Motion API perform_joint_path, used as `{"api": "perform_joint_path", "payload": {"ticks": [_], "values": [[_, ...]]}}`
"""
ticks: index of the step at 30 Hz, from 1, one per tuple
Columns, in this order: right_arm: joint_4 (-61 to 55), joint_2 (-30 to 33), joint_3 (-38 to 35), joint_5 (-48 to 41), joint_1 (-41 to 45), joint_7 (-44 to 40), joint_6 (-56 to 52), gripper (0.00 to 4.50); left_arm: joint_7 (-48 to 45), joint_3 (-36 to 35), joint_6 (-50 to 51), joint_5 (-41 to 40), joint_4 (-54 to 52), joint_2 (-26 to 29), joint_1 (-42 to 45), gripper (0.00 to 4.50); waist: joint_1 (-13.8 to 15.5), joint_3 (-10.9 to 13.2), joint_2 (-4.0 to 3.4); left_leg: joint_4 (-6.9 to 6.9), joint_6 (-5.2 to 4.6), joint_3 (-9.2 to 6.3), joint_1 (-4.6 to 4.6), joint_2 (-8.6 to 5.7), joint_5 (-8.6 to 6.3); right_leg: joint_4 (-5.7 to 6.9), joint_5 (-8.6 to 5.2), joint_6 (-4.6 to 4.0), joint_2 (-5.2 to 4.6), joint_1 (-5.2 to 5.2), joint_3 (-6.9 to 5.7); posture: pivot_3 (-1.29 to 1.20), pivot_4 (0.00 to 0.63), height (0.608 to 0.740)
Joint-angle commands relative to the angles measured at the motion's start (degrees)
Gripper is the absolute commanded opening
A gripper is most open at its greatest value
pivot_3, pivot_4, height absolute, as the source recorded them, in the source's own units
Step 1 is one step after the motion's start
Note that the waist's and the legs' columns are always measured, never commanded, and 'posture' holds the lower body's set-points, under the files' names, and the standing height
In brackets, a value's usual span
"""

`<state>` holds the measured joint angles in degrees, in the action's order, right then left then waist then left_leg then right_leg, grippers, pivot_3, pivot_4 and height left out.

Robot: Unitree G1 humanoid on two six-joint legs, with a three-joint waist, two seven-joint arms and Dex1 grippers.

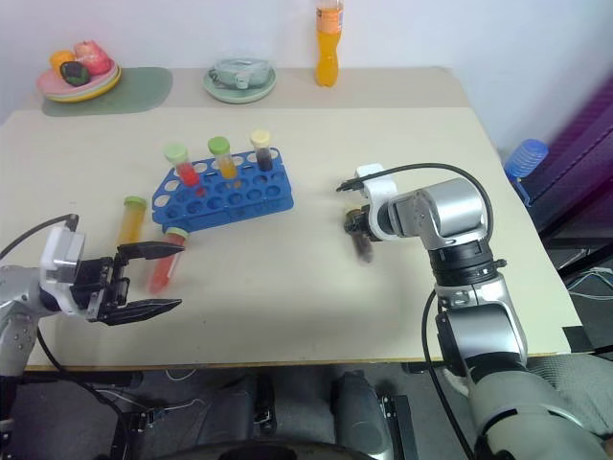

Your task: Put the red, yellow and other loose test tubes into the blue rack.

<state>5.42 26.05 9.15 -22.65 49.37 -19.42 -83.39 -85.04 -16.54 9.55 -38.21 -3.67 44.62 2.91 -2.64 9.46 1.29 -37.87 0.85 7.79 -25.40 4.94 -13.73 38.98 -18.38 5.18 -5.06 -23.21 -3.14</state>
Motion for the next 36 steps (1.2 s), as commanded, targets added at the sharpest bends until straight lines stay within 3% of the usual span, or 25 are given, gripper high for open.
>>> {"api": "perform_joint_path", "payload": {"ticks": [1,7,11,17,24,36], "values": [[-2.93,1.81,4.37,2.0,-1.76,-1.52,3.45,1.68,0.68,-1.18,-0.76,-0.84,-2.28,-0.09,-0.45,4.5,0.04,0.0,0.0,0.0,0.0,-0.01,0.0,0.0,0.0,0.0,0.0,0.0,0.0,0.0,0.0,0.0,0.15,0.74],[-9.7,5.33,9.44,6.45,-6.73,-5.21,17.79,1.68,1.21,-1.55,-1.48,-0.59,-2.12,-0.19,-0.98,4.5,0.02,0.0,0.0,0.0,0.0,-0.04,0.0,0.0,0.0,-0.01,0.0,0.0,0.0,0.0,0.0,0.0,0.15,0.74],[-15.09,3.64,5.08,4.6,-11.58,-11.56,34.46,1.68,2.05,-1.58,-2.2,-0.44,-1.59,-0.72,-0.98,4.5,0.07,0.02,-0.02,0.02,0.0,-0.03,-0.01,0.0,0.0,-0.01,0.0,0.0,0.01,-0.02,0.0,0.0,0.15,0.74],[-20.49,-1.35,1.24,-4.09,-13.37,-22.5,42.96,1.68,2.76,-1.53,-4.07,0.26,0.97,-1.65,-0.41,4.5,0.19,0.04,-0.05,0.04,0.0,-0.04,-0.01,0.0,0.0,-0.02,0.0,0.01,0.01,-0.03,0.02,0.0,0.15,0.74],[-13.22,-9.4,0.3,-5.86,-12.57,-29.0,55.84,1.68,3.64,-1.35,-5.26,0.38,1.87,-2.38,-0.08,4.5,0.18,0.04,-0.04,0.02,0.0,-0.01,-0.01,-0.01,0.0,-0.04,0.0,0.01,0.01,0.0,0.0,0.0,0.15,0.74],[4.44,-24.94,-6.49,-3.08,-7.25,-21.63,75.76,1.68,7.51,-2.97,-4.55,-1.19,-1.11,-4.28,-2.81,4.5,0.1,0.06,-0.08,0.03,0.37,0.0,-0.01,0.0,0.21,-0.01,0.0,0.01,0.02,-0.02,0.0,0.0,0.15,0.74]]}}
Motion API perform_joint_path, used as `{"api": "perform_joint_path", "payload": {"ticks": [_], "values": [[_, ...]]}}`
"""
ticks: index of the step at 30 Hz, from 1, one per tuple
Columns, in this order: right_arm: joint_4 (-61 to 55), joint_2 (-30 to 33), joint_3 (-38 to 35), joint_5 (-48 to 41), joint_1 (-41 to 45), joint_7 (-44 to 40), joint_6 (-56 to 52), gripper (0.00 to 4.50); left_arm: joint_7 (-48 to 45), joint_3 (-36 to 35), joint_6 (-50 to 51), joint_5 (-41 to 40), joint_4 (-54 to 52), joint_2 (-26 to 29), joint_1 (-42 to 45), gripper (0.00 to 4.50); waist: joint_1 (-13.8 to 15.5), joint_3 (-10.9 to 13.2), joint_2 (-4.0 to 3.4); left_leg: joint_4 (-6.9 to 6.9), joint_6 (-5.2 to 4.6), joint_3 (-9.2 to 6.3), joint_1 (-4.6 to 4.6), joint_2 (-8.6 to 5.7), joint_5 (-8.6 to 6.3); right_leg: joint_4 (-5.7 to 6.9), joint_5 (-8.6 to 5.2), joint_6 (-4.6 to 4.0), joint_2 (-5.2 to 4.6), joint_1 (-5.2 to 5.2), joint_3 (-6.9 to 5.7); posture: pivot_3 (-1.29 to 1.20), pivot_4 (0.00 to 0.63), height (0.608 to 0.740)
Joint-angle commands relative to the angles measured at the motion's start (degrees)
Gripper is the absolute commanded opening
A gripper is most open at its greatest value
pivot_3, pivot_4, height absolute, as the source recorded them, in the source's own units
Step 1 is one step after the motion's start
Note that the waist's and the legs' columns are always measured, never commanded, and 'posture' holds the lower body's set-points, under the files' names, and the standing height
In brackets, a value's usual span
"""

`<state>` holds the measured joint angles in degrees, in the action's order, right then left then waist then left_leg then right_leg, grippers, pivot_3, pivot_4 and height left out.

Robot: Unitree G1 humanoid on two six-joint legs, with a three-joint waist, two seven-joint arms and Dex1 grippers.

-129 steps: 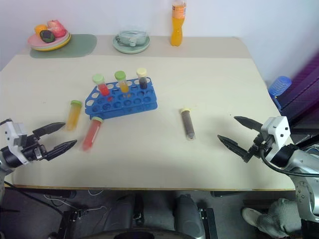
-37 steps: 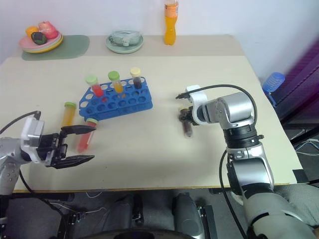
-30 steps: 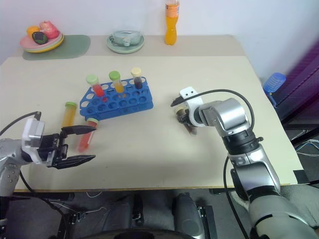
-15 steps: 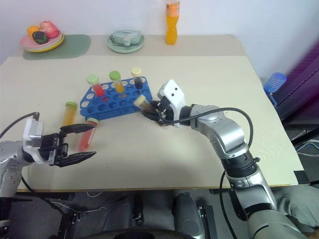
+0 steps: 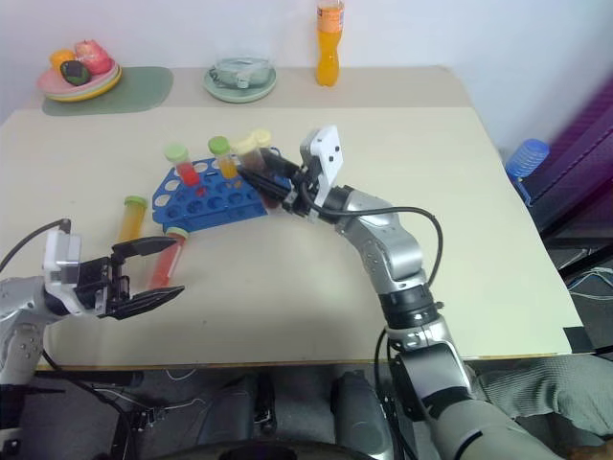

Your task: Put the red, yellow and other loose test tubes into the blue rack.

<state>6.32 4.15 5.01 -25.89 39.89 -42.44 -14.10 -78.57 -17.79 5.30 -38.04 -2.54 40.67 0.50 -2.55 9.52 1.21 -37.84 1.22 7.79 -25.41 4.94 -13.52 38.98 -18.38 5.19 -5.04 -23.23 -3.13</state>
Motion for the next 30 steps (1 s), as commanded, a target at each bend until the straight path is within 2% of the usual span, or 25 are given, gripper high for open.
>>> {"api": "perform_joint_path", "payload": {"ticks": [1,9,18,22,24,26,28,30], "values": [[6.0,-4.34,-2.86,0.66,2.95,1.73,9.04,1.68,1.32,-1.8,-0.23,-1.41,-2.51,-0.47,-0.6,4.5,-0.03,0.0,0.0,0.0,0.01,0.01,0.0,0.0,0.0,0.0,0.0,0.0,0.0,0.01,0.0,0.0,0.15,0.74],[23.03,-10.07,-4.13,5.93,6.89,2.78,26.14,1.68,3.7,-4.1,0.6,-2.5,-4.45,-0.6,-2.6,4.5,-0.16,0.02,-0.03,0.0,0.06,0.03,0.0,0.0,0.03,0.01,0.0,0.0,-0.01,0.0,0.0,0.0,0.15,0.74],[38.45,-10.06,-4.13,12.29,10.95,5.65,37.2,1.68,5.6,-5.5,1.0,-3.0,-7.46,-0.75,-5.1,4.5,-0.18,0.03,-0.05,0.0,0.09,0.03,0.02,0.0,0.05,0.03,0.0,0.0,-0.01,0.0,0.01,0.0,0.15,0.74],[33.12,-6.59,-2.67,13.37,8.71,3.08,32.01,1.68,6.08,-6.14,1.12,-3.23,-8.5,-0.63,-6.34,4.5,-0.14,0.03,-0.05,0.01,0.1,-0.01,0.01,0.0,0.06,0.03,0.0,0.0,-0.02,-0.01,0.02,0.0,0.15,0.74],[23.04,-2.24,-0.16,11.84,4.82,-2.28,23.04,1.68,6.15,-6.33,0.96,-3.15,-8.77,-0.8,-6.97,4.5,-0.05,0.03,-0.05,0.01,0.1,-0.03,0.01,0.0,0.06,0.02,0.0,0.0,-0.03,0.0,0.02,0.0,0.15,0.74],[9.54,4.39,1.54,6.02,0.88,-7.59,5.42,1.68,6.31,-6.17,0.74,-2.97,-8.81,-1.13,-7.22,4.5,0.23,0.03,-0.05,0.02,0.08,-0.09,-0.01,0.0,0.05,-0.01,0.0,0.0,-0.05,0.02,0.01,0.0,0.15,0.74],[1.17,9.0,1.87,3.76,-1.0,-7.68,-5.01,1.68,6.36,-5.91,0.64,-2.83,-8.79,-1.41,-7.26,4.5,0.26,0.03,-0.05,0.01,0.04,-0.09,-0.01,-0.02,0.02,-0.02,0.0,0.0,-0.11,0.03,0.01,0.0,0.15,0.74],[-5.35,18.72,3.8,3.35,-1.27,-11.62,-16.96,1.68,6.05,-5.01,0.35,-2.31,-8.15,-1.86,-6.67,4.5,0.02,0.06,-0.1,0.0,0.02,-0.09,0.0,-0.02,0.01,-0.01,0.0,-0.01,-0.11,0.01,0.01,0.0,0.15,0.74]]}}
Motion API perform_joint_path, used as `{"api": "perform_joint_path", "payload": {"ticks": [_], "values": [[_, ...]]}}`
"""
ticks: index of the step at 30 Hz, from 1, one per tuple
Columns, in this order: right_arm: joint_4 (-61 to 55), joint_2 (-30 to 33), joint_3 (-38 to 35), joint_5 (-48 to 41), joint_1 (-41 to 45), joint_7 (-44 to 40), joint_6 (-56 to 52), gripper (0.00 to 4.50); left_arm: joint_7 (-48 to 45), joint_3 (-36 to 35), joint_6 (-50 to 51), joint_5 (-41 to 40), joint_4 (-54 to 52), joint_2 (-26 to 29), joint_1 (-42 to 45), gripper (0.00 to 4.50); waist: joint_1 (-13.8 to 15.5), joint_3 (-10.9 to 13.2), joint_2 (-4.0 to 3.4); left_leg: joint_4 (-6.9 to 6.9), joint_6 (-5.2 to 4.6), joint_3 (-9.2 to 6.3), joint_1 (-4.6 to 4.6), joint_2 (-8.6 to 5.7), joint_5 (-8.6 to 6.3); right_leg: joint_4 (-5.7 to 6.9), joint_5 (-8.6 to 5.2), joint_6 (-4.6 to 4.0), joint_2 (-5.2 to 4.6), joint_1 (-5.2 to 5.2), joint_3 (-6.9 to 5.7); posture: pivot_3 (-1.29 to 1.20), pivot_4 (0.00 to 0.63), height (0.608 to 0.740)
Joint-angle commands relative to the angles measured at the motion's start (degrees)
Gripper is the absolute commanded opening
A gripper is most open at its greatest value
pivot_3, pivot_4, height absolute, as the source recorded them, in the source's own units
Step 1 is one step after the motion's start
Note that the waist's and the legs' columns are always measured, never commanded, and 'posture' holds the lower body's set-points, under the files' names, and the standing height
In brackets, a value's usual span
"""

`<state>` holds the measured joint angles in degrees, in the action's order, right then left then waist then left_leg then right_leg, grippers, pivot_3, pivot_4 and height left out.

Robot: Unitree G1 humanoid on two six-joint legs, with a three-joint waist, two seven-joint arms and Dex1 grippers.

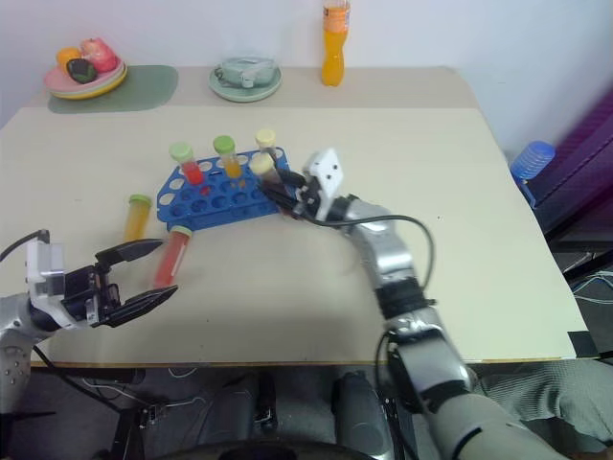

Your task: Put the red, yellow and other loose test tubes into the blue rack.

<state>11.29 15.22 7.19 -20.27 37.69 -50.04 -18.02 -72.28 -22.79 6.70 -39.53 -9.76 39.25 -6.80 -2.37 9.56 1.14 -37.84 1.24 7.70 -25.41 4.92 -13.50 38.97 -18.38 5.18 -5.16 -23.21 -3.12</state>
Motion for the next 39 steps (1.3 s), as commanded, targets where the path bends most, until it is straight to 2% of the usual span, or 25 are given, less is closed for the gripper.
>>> {"api": "perform_joint_path", "payload": {"ticks": [1,4,6,11,15,18,21,22,23,25,27,31,33,39], "values": [[-12.33,12.19,3.12,-1.59,0.65,-7.02,-15.72,1.68,-0.33,0.43,-1.13,-0.59,-0.66,-0.66,1.01,4.5,-0.14,0.02,-0.04,0.02,-0.13,0.0,0.01,0.0,-0.08,0.0,0.0,-0.01,0.01,-0.02,0.0,0.0,0.15,0.74],[-13.03,20.39,6.2,0.48,0.74,-9.88,-21.91,1.68,-0.56,1.41,-1.27,-0.1,0.07,-1.13,2.16,4.5,-0.28,0.01,-0.02,0.05,-0.35,0.0,0.05,0.0,-0.2,-0.02,-0.01,-0.03,0.03,-0.01,-0.01,0.0,0.15,0.74],[-10.79,24.87,9.04,4.41,1.07,-11.65,-21.21,1.68,-0.85,2.06,-1.51,0.17,0.7,-1.24,2.91,4.5,-0.34,0.01,-0.02,0.06,-0.35,0.02,0.08,0.02,-0.2,-0.01,-0.01,-0.03,0.07,-0.01,0.0,0.0,0.15,0.74],[-5.0,29.3,13.97,10.17,2.66,-17.1,-16.79,1.68,-2.28,3.01,-2.53,0.98,2.55,-1.1,4.31,4.5,-0.13,0.01,-0.02,0.02,-0.36,0.08,0.05,-0.01,-0.21,-0.03,-0.01,-0.03,0.05,-0.02,0.01,0.0,0.15,0.74],[0.46,30.03,17.3,15.06,4.09,-20.46,-11.24,1.68,-2.9,3.74,-3.1,1.43,3.55,-1.06,5.36,4.5,-0.06,0.01,-0.02,0.01,-0.36,0.13,0.05,-0.01,-0.21,-0.03,-0.01,-0.03,0.06,-0.01,-0.01,0.0,0.15,0.74],[2.43,29.76,17.82,17.29,4.73,-21.35,-7.83,2.59,-3.08,3.89,-3.37,1.58,3.86,-1.16,5.64,4.5,-0.03,0.01,-0.01,0.0,-0.36,0.14,0.05,-0.01,-0.21,-0.04,-0.01,-0.02,0.06,0.01,-0.01,0.0,0.15,0.74],[2.34,28.68,16.12,19.32,4.91,-18.59,-2.69,4.08,-2.99,3.86,-3.82,2.06,4.17,-1.1,5.47,4.5,-0.09,0.01,-0.01,-0.03,-0.34,0.15,0.06,0.0,-0.2,-0.03,-0.01,-0.02,0.06,0.02,-0.01,0.0,0.15,0.74],[1.74,29.36,17.65,21.97,5.22,-18.31,-2.71,4.46,-2.66,3.88,-4.34,2.67,4.32,-1.2,5.37,4.5,-0.09,0.01,-0.01,-0.03,-0.34,0.15,0.06,0.0,-0.2,-0.03,-0.01,-0.02,0.06,0.02,-0.01,0.0,0.15,0.74],[0.87,30.26,19.59,25.03,5.61,-18.35,-3.58,4.46,-2.27,3.93,-4.93,3.32,4.47,-1.35,5.31,4.5,-0.09,0.01,-0.01,-0.03,-0.32,0.16,0.06,0.0,-0.18,-0.03,-0.01,-0.02,0.06,0.02,-0.01,0.0,0.15,0.74],[-1.91,30.04,19.81,25.49,5.67,-18.82,-7.06,4.46,-2.04,4.35,-5.46,3.87,4.7,-1.68,5.39,4.5,-0.09,0.0,0.0,-0.03,-0.03,0.17,0.06,0.0,-0.02,-0.03,-0.01,-0.02,0.06,0.02,-0.01,0.0,0.15,0.74],[-4.55,27.97,19.15,22.06,7.31,-21.18,-18.17,4.46,-2.02,4.73,-5.56,3.93,4.72,-2.01,5.51,4.5,-0.06,-0.01,0.01,-0.06,-0.02,0.16,0.06,0.0,-0.01,-0.03,-0.01,-0.02,0.06,0.05,-0.02,0.0,0.15,0.74],[-6.49,25.39,20.43,25.78,9.53,-16.29,-29.38,4.46,-1.91,5.23,-5.74,4.03,4.71,-2.36,5.69,4.5,-0.25,-0.01,0.01,-0.06,-0.03,0.05,0.06,0.02,-0.02,-0.01,-0.01,-0.03,0.07,0.03,-0.01,0.0,0.15,0.74],[-5.7,24.47,21.78,26.1,11.44,-16.35,-36.23,4.46,-1.82,5.54,-5.78,3.94,4.63,-2.44,5.72,4.5,-0.43,-0.01,0.01,-0.05,-0.03,0.05,0.07,0.04,-0.02,0.02,0.0,-0.04,0.07,0.0,-0.01,0.0,0.15,0.74],[-5.98,25.63,25.97,24.82,15.12,-18.71,-45.86,4.46,-1.7,6.13,-5.73,3.71,4.38,-2.64,5.51,4.5,0.09,-0.01,0.01,-0.06,-0.36,0.05,0.04,0.02,-0.21,0.01,0.02,-0.07,0.04,-0.02,-0.01,0.0,0.15,0.74]]}}
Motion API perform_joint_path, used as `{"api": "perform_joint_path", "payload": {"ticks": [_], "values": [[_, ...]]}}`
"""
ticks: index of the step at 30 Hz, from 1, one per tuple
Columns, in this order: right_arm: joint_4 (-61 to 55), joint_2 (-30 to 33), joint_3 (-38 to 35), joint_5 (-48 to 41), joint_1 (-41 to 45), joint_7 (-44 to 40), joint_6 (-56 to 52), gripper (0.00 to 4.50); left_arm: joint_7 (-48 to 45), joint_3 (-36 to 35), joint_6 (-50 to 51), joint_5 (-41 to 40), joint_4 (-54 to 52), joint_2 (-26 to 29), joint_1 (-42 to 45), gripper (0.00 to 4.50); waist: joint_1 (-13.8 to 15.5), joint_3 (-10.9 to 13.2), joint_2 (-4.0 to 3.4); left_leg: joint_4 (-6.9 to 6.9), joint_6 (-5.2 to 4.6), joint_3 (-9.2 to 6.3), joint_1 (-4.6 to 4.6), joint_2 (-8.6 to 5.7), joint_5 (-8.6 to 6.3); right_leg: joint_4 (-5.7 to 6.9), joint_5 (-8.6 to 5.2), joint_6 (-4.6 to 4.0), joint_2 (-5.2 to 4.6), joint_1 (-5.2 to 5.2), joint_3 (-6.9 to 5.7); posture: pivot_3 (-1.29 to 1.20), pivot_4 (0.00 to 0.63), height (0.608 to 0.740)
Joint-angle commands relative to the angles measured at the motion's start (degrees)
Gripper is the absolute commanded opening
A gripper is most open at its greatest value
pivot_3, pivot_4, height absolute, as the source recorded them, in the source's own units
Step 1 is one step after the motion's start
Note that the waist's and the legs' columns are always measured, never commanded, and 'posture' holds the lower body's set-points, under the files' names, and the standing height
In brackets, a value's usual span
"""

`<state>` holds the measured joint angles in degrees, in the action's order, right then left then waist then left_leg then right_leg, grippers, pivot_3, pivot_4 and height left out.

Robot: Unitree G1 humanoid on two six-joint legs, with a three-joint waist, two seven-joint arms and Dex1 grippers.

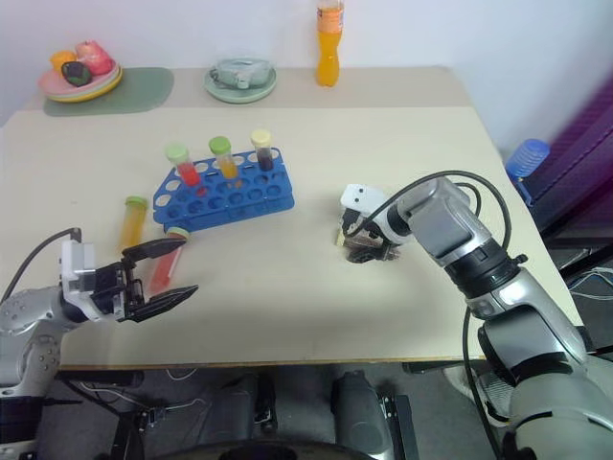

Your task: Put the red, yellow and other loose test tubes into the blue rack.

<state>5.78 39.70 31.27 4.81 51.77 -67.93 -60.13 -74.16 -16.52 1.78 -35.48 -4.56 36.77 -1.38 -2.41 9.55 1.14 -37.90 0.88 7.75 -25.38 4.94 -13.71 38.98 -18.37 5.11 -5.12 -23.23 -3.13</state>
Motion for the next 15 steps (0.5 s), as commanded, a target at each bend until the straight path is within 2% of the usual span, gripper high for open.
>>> {"api": "perform_joint_path", "payload": {"ticks": [1,9,12,15], "values": [[-0.65,1.49,2.43,-0.3,1.35,-0.96,-4.09,4.46,0.11,-0.15,-0.77,-0.39,-0.83,-0.15,-0.04,4.5,0.22,0.0,0.0,0.0,-0.01,0.0,-0.01,-0.01,0.0,-0.01,0.0,0.0,-0.01,0.0,-0.01,0.0,0.15,0.74],[-4.12,5.35,5.79,-1.61,1.59,-2.86,-6.55,4.46,0.25,-0.09,-0.61,-0.45,-1.29,-0.21,-0.68,4.5,0.16,0.0,0.0,0.0,-0.03,0.0,-0.02,-0.03,-0.02,-0.03,0.0,0.0,-0.03,0.0,-0.01,0.0,0.15,0.74],[-4.29,4.78,6.11,-2.25,1.74,-2.33,-7.44,3.68,0.18,0.06,-0.62,-0.44,-1.09,-0.27,-0.6,4.5,0.05,0.0,0.0,0.0,-0.03,0.0,-0.01,-0.02,-0.02,-0.03,0.0,0.0,-0.02,0.01,-0.01,0.0,0.15,0.74],[-4.45,3.61,6.12,-2.63,1.95,-1.44,-8.24,2.17,0.23,0.21,-0.53,-0.43,-0.97,-0.38,-0.32,4.5,-0.01,0.0,0.0,0.0,-0.03,0.0,-0.01,-0.02,-0.02,-0.03,0.0,0.0,-0.01,0.01,-0.01,0.0,0.15,0.74]]}}
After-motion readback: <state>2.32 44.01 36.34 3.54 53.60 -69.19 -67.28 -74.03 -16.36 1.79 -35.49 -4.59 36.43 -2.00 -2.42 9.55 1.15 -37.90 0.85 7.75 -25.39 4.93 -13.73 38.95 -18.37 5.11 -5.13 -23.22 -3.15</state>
